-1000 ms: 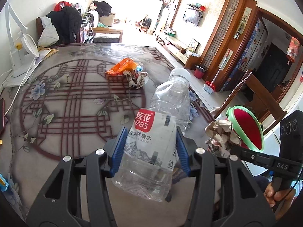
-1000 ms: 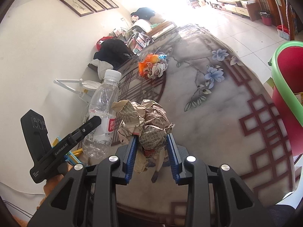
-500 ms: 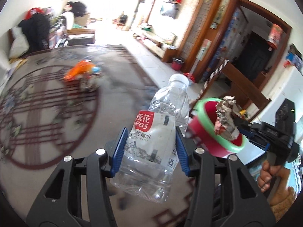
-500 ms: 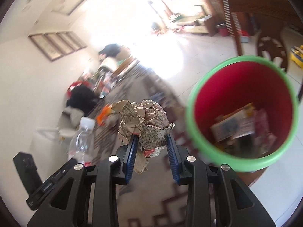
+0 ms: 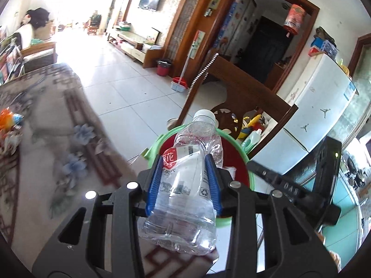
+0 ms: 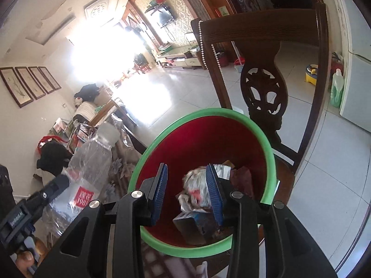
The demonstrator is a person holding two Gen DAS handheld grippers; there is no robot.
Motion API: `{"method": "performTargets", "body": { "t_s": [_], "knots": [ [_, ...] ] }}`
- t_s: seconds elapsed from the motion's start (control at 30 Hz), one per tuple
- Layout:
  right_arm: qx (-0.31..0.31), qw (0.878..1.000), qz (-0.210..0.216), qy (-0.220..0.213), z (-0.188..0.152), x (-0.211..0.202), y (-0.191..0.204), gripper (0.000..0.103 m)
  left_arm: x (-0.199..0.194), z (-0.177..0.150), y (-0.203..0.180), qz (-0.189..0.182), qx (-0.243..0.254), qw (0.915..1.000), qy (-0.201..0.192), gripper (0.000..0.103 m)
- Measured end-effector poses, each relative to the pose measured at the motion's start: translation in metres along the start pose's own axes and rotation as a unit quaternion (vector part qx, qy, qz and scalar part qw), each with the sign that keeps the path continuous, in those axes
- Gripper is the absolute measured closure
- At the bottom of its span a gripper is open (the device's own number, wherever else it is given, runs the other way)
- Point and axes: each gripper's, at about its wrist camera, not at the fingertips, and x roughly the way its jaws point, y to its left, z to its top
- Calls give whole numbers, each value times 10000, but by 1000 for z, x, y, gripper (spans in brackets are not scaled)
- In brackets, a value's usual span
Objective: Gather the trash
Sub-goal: 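Open both tools over the red bin to drop bottle and paper, then grasp the orange snack bag with the left tool while the right tool grasps crumpled foil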
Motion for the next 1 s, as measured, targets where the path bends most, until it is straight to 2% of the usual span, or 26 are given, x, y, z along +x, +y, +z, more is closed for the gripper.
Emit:
{"method": "performTargets", "body": {
  "t_s": [0.07,0.1,0.13,0.17,0.2,0.33,0.47,0.57,0.67,0.8,0.87,0.93,1.0],
  "knots": [
    [0,9998,-176,-10,1,-2,-11,61,10,3,-6,-98,39,9999,78,67],
    [56,9996,-259,-72,1,-4,-16,45,16,5,-7,-114,33,9998,144,60],
    [133,9993,-303,-177,0,-8,-21,40,18,5,-6,-98,-8,9998,169,53],
    [197,9988,-347,-292,-1,-13,-24,40,18,5,-4,-99,-57,9998,146,40],
    [215,9983,-409,-367,-1,-17,-27,40,14,4,2,-136,-155,9998,55,35],
    [188,9978,-433,-469,-4,-27,-24,40,4,-4,23,-36,-352,9994,24,33],
    [41,9984,-243,-517,-7,-33,6,40,-20,-18,57,136,-601,9981,-30,30],
    [-364,9986,27,-378,-11,-24,46,40,-49,-35,101,527,-794,9954,-48,30],
    [-829,9954,481,-27,-20,-4,99,40,-81,-50,145,1010,-932,9905,-37,29],
    [-1389,9806,1213,670,-40,44,189,36,-126,-62,200,1613,-1066,9811,-95,28],
    [-1574,9726,1469,875,-48,67,231,33,-146,-66,225,1840,-1171,9758,-175,28],
    [-1883,9630,1614,1053,-58,98,284,26,-169,-70,253,2061,-1438,9672,-374,28],
    [-2084,9549,1700,1258,-67,132,330,22,-185,-72,276,2074,-1922,9576,-554,27]
  ]
}}
